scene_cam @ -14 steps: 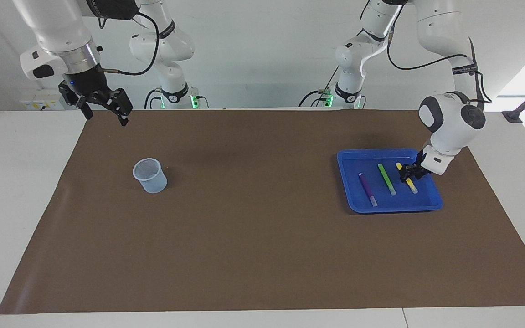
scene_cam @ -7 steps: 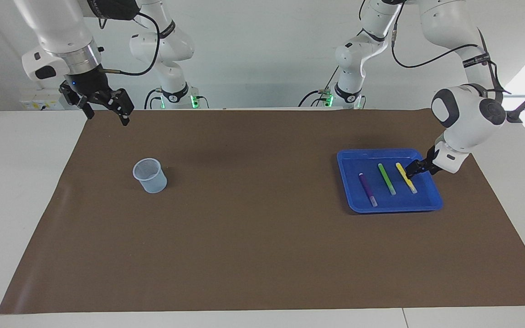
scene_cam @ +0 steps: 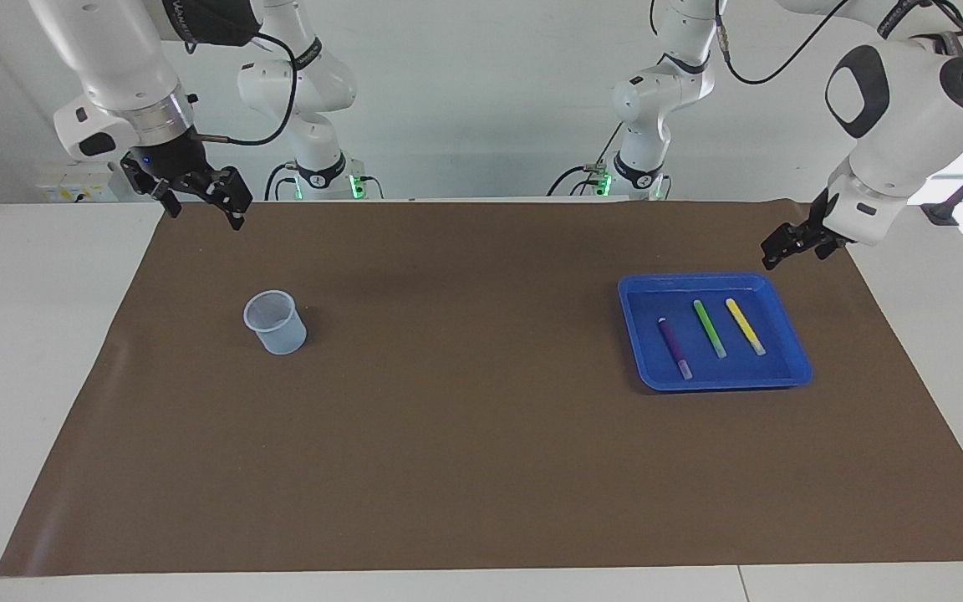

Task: Right arm passes pens to left for tray arrangement

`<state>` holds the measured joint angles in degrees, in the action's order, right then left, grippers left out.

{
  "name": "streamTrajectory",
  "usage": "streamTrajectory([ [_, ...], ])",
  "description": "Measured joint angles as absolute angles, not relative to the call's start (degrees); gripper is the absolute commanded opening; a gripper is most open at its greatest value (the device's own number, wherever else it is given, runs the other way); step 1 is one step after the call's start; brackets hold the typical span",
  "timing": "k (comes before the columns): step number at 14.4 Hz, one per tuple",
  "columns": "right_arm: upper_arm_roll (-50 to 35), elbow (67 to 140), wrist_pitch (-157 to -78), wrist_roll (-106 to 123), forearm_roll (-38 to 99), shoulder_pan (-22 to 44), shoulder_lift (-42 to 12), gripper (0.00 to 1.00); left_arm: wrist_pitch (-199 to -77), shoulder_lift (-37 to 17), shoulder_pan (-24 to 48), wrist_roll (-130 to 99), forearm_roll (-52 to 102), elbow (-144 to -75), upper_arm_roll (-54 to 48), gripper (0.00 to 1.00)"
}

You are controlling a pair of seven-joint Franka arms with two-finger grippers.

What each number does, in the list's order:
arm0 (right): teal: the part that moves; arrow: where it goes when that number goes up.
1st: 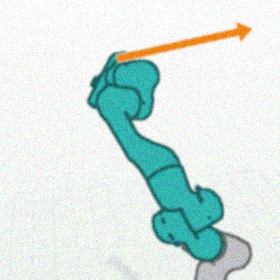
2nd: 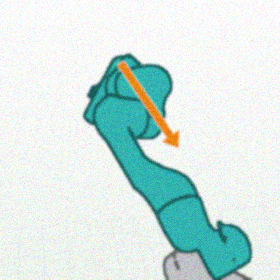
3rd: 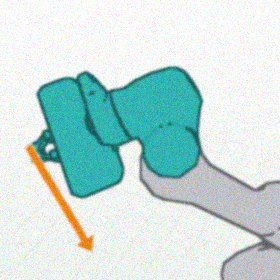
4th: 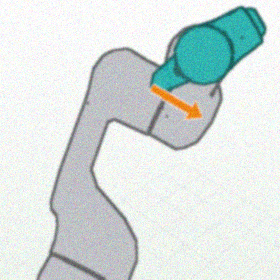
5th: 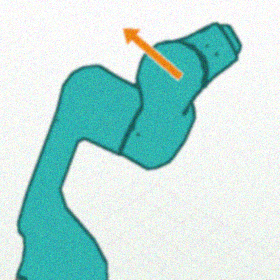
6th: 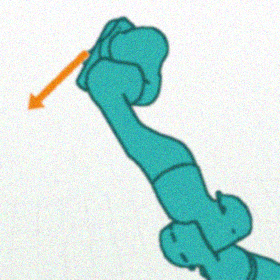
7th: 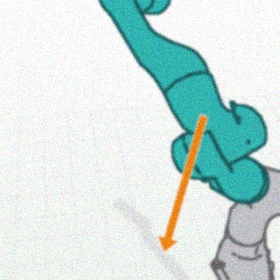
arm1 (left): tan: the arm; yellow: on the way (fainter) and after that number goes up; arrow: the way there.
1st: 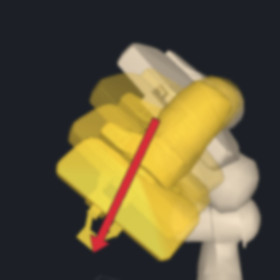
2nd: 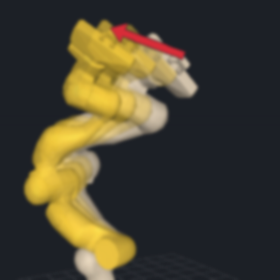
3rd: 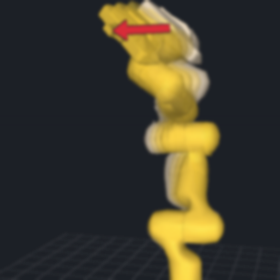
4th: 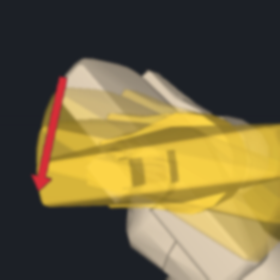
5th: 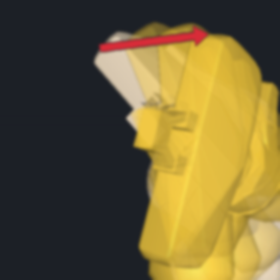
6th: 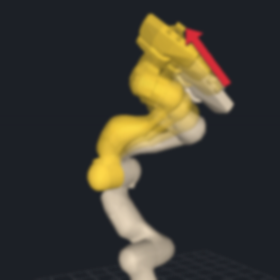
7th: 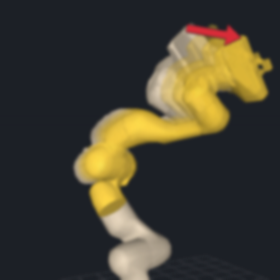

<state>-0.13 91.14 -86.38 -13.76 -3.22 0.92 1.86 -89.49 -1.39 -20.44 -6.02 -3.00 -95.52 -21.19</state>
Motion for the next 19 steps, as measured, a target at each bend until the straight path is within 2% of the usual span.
streamTrajectory([
  [6, -0.14, 91.17, -86.46, -13.76, -3.14, 0.92, 1.9, 1.0, -77.05, 5.14, -0.01, -6.52, -0.06, -92.7, -0.83, 1.0],
  [8, -0.16, 91.16, -86.54, -13.76, -3.1, 0.92, 1.9, 1.0, -76.93, 6.13, 4.23, -6.51, 0.17, -92.77, 4.08, 1.0],
  [12, -0.17, 91.16, -86.55, -13.76, -2.93, 0.92, 1.9, 1.0, -82.51, 5.42, 5.53, -6.56, 0.34, -94.2, 4.92, 1.0],
  [19, -0.15, 91.16, -86.56, -11.67, -1.57, 0.92, 1.9, 1.0, -82.13, 3.77, 5.91, -6.74, 0.4, -93.2, 3.05, 1.0],
])
